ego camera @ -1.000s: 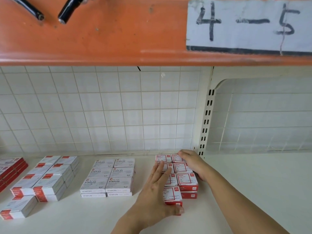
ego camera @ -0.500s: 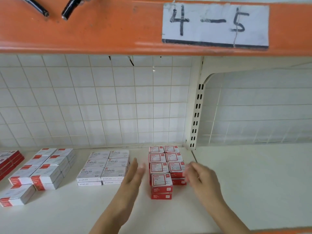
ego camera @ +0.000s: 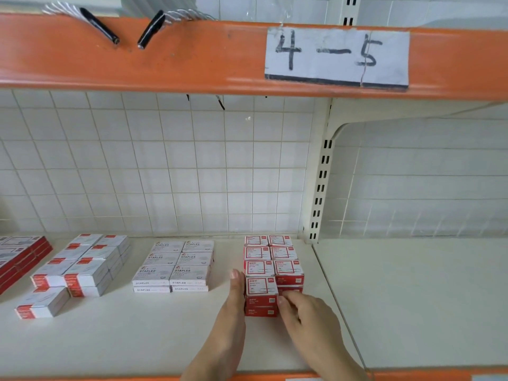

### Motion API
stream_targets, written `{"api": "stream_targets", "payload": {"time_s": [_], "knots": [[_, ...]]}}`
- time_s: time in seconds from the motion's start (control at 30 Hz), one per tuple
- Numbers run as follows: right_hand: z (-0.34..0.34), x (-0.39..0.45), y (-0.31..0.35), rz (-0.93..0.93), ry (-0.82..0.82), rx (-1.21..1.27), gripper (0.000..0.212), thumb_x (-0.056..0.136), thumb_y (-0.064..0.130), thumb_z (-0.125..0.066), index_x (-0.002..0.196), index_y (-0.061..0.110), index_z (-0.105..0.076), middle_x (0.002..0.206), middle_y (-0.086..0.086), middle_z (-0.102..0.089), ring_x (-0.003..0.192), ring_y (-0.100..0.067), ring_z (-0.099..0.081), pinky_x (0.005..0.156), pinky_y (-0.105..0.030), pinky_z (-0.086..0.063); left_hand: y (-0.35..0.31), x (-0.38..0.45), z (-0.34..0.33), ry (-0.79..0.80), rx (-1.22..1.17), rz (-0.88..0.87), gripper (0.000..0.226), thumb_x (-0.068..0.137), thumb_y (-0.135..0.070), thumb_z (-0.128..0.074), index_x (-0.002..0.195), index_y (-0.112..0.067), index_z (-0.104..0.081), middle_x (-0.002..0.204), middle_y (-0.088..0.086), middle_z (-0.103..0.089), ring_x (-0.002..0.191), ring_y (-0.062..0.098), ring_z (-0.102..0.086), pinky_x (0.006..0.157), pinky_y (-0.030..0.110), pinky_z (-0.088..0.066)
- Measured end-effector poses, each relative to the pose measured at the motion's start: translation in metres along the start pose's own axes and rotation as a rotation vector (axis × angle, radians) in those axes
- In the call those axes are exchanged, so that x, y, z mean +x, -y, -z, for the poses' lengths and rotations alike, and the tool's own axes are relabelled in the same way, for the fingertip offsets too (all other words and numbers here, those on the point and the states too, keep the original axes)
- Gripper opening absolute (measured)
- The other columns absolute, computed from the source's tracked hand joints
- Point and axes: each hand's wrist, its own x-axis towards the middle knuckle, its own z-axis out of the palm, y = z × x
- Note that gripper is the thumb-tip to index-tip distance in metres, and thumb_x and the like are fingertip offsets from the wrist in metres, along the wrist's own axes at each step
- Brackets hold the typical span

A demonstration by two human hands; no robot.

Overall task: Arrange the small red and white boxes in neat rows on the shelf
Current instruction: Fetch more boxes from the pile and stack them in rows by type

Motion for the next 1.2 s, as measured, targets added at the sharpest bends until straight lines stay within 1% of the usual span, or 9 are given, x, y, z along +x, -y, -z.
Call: {"api": "stream_targets", "payload": {"time_s": [0.1, 0.2, 0.27, 0.33, 0.47, 0.57, 0.83, 1.1, 1.2], "knots": [[-0.001, -0.001, -0.001, 0.027, 0.021, -0.025, 0.025, 0.097, 0.047, -0.037, 0.102, 0.037, -0.06, 0.079, 0.021, -0.057, 0.063, 0.004, -0.05, 0.052, -0.01, -0.033, 0.001, 0.002, 0.003, 0.01, 0.004, 0.025, 0.041, 0.081, -0.07, -0.033, 0.11, -0.044, -0.044, 0.115, -0.025, -0.046, 0.107, -0.008, -0.048, 0.099, 0.018, -0.039], [0.003, -0.001, -0.006, -0.082, -0.112, 0.054, 0.018, 0.095, 0.041, -0.045, 0.09, 0.036, -0.061, 0.075, 0.019, -0.06, 0.065, 0.002, -0.053, 0.055, -0.011, -0.035, -0.004, 0.0, 0.002, 0.027, -0.001, 0.013, 0.026, 0.086, -0.066, -0.029, 0.103, -0.054, -0.045, 0.11, -0.033, -0.043, 0.086, -0.027, -0.045, 0.087, 0.005, -0.037], [0.008, 0.004, -0.014, -0.178, -0.333, 0.251, 0.014, 0.094, 0.029, -0.052, 0.084, 0.037, -0.059, 0.075, 0.016, -0.064, 0.071, -0.004, -0.058, 0.061, -0.022, -0.042, -0.01, 0.002, 0.003, 0.078, -0.024, 0.051, 0.044, 0.072, -0.077, -0.023, 0.091, -0.054, -0.056, 0.095, -0.036, -0.06, 0.078, -0.024, -0.052, 0.09, 0.015, -0.034], [0.012, 0.014, -0.021, -0.253, -0.392, 0.458, 0.013, 0.095, 0.026, -0.052, 0.101, 0.034, -0.06, 0.096, 0.018, -0.066, 0.093, -0.01, -0.061, 0.075, -0.027, -0.044, -0.013, 0.009, 0.006, 0.112, -0.011, 0.055, 0.056, 0.07, -0.076, -0.015, 0.103, -0.049, -0.051, 0.08, -0.035, -0.064, 0.077, -0.023, -0.056, 0.093, 0.018, -0.029], [0.009, 0.037, -0.022, -0.512, -0.115, 0.882, 0.052, 0.097, 0.045, -0.039, 0.142, 0.02, -0.04, 0.142, 0.004, -0.045, 0.133, -0.015, -0.04, 0.115, -0.038, -0.027, -0.015, 0.028, 0.014, 0.175, -0.048, 0.078, 0.077, 0.085, -0.068, -0.011, 0.144, -0.022, -0.031, 0.104, -0.023, -0.059, 0.096, -0.013, -0.053, 0.101, 0.018, -0.028], [0.004, 0.045, -0.019, -0.617, 0.022, 0.995, 0.063, 0.092, 0.062, -0.03, 0.139, 0.023, -0.045, 0.135, -0.001, -0.054, 0.126, -0.019, -0.048, 0.114, -0.045, -0.029, -0.014, 0.033, 0.015, 0.268, -0.02, 0.098, 0.078, 0.087, -0.068, -0.008, 0.141, -0.022, -0.04, 0.128, -0.01, -0.06, 0.117, 0.001, -0.055, 0.095, 0.02, -0.04], [-0.007, 0.038, -0.006, -0.522, 0.07, 0.885, 0.092, 0.068, 0.077, -0.027, 0.146, 0.028, -0.033, 0.146, 0.003, -0.043, 0.134, -0.017, -0.039, 0.115, -0.044, -0.024, -0.016, 0.029, 0.01, 0.322, -0.009, 0.094, 0.073, 0.09, -0.064, 0.0, 0.136, -0.029, -0.044, 0.127, -0.008, -0.062, 0.117, 0.006, -0.057, 0.086, 0.018, -0.05], [-0.008, 0.037, -0.007, -0.445, 0.069, 0.823, 0.083, 0.07, 0.075, -0.024, 0.138, 0.031, -0.042, 0.141, 0.005, -0.048, 0.126, -0.01, -0.046, 0.111, -0.039, -0.029, -0.011, 0.034, 0.012, 0.322, 0.001, 0.101, 0.075, 0.09, -0.064, 0.0, 0.137, -0.027, -0.045, 0.129, -0.004, -0.061, 0.12, 0.011, -0.056, 0.103, 0.033, -0.042], [-0.005, 0.041, -0.009, -0.464, 0.034, 0.877, 0.081, 0.07, 0.076, -0.025, 0.132, 0.03, -0.049, 0.134, 0.004, -0.055, 0.12, -0.011, -0.052, 0.109, -0.039, -0.031, -0.012, 0.039, 0.013, 0.296, 0.022, 0.114, 0.071, 0.088, -0.066, -0.001, 0.127, -0.034, -0.051, 0.117, -0.012, -0.067, 0.108, 0.003, -0.062, 0.086, 0.019, -0.051]]}}
